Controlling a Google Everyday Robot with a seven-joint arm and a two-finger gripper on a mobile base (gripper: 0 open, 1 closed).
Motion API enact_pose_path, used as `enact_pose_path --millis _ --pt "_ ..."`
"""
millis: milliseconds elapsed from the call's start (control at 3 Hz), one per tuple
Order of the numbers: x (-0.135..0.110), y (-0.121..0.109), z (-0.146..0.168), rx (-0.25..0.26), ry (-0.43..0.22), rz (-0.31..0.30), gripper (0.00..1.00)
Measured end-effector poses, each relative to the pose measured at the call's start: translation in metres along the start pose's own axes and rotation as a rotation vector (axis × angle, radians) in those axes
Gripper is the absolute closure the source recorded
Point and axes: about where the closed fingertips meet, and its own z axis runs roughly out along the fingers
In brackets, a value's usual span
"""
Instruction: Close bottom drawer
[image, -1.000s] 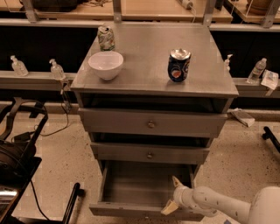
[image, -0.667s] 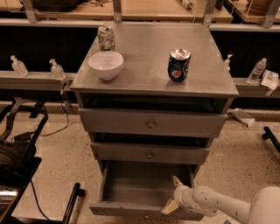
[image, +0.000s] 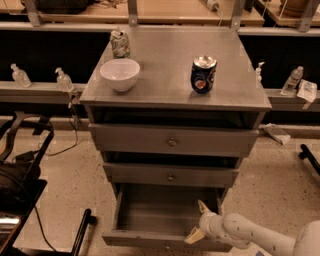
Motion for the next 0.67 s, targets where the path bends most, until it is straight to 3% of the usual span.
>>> enact_pose_path --millis 333,667 --pt "-0.011 0.001 -0.005 -0.007 -0.112 0.031 0.00" --pt "-0.029 0.001 -0.023 -0.013 -0.297 0.096 0.00"
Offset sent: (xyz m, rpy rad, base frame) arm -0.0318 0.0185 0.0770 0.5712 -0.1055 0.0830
